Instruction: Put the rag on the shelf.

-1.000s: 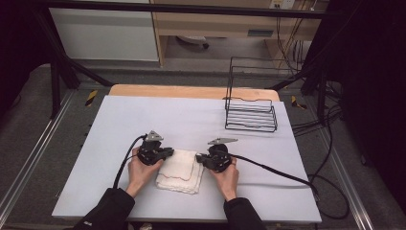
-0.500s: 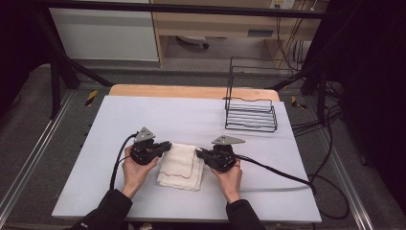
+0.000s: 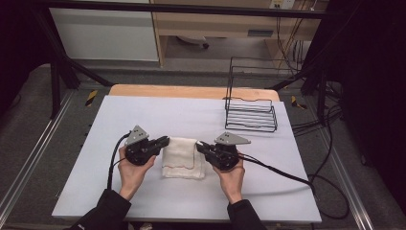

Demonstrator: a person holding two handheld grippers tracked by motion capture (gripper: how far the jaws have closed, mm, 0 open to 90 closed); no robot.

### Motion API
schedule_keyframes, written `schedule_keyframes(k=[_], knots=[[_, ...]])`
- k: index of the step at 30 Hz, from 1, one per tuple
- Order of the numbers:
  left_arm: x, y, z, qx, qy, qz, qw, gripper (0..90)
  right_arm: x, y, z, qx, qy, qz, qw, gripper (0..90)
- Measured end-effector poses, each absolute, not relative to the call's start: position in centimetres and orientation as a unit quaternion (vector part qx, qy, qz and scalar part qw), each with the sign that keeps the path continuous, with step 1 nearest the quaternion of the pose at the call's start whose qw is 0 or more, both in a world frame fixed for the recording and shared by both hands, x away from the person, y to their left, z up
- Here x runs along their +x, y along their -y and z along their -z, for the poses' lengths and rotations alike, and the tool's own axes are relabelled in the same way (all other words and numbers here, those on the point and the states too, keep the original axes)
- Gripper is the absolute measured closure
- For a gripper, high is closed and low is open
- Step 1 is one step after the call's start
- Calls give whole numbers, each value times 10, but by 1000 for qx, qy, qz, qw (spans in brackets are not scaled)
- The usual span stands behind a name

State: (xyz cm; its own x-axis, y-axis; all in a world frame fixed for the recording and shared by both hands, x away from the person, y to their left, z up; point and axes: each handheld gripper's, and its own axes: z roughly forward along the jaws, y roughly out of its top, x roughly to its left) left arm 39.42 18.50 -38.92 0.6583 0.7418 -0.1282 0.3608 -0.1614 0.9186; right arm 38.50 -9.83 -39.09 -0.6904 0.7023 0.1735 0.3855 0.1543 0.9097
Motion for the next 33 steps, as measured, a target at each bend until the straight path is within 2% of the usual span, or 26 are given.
schedule_keyframes(k=[33], knots=[[374, -169, 343, 691, -335, -221, 601, 841, 368, 117, 338, 323, -710, -583, 230, 826]])
